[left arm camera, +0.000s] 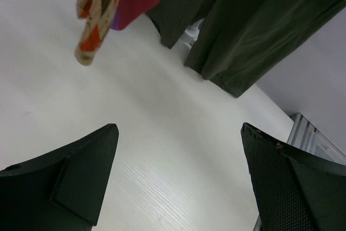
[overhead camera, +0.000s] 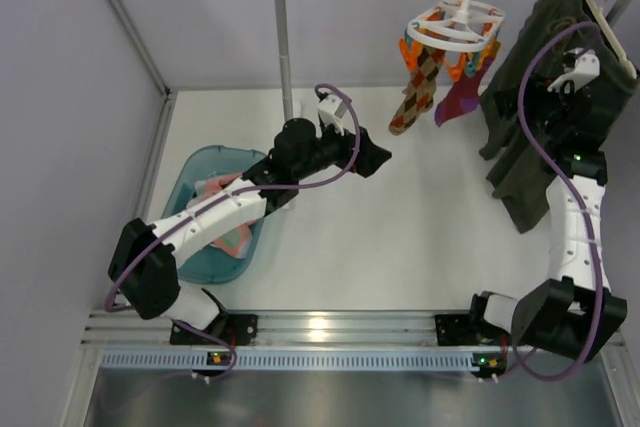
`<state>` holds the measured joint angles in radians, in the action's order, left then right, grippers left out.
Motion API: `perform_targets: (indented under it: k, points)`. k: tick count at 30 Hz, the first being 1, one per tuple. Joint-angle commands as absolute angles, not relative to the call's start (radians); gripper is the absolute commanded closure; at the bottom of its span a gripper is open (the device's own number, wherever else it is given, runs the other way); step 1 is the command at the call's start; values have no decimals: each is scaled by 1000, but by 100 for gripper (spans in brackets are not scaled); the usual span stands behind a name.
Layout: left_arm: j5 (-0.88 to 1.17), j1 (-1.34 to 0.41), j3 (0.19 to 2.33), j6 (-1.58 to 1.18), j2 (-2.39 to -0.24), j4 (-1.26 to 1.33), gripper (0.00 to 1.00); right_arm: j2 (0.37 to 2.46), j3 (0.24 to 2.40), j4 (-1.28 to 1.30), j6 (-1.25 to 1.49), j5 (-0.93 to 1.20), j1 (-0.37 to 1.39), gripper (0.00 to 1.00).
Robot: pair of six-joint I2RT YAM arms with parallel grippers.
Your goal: Remove the socks clipped to the hanger
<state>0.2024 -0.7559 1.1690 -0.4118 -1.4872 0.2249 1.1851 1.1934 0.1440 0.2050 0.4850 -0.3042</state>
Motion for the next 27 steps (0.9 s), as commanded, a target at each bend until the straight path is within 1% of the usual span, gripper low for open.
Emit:
perform_targets:
  k: [1, 3, 4, 9, 13, 17, 22, 23, 25, 26, 27]
  points:
    - [259, -756, 1103, -440, -1408, 284, 1, 1225, 1235, -47, 146, 572, -301, 36]
    - [285, -756, 1083, -440, -1372, 284, 1, 1264, 1221, -156, 138, 645, -302, 35]
    - [293, -756, 1063, -440, -1361, 284, 1, 1276, 1216, -190, 147, 640, -301, 35]
    - [347, -759, 1014, -434, -1293, 284, 1, 1379, 1258, -310, 135, 690, -295, 32]
    - [365, -765, 989, -426, -1252, 284, 1, 1468, 1296, -420, 167, 807, -290, 29]
    - [405, -779, 982, -423, -1232, 284, 1, 1598, 1386, -498, 207, 897, -288, 28]
    - [410, -796, 962, -399, -1201, 284, 1, 1684, 1448, -538, 215, 926, -259, 31]
    - [408, -799, 962, -396, -1200, 284, 1, 1713, 1469, -540, 216, 948, -253, 33]
    - [413, -799, 963, -393, -1201, 284, 1, 1733, 1479, -546, 209, 962, -241, 42]
    - [414, -799, 965, -388, -1201, 284, 1, 1738, 1470, -592, 215, 965, -235, 59]
    - [413, -801, 965, -385, -1200, 284, 1, 1735, 1459, -619, 239, 963, -233, 73]
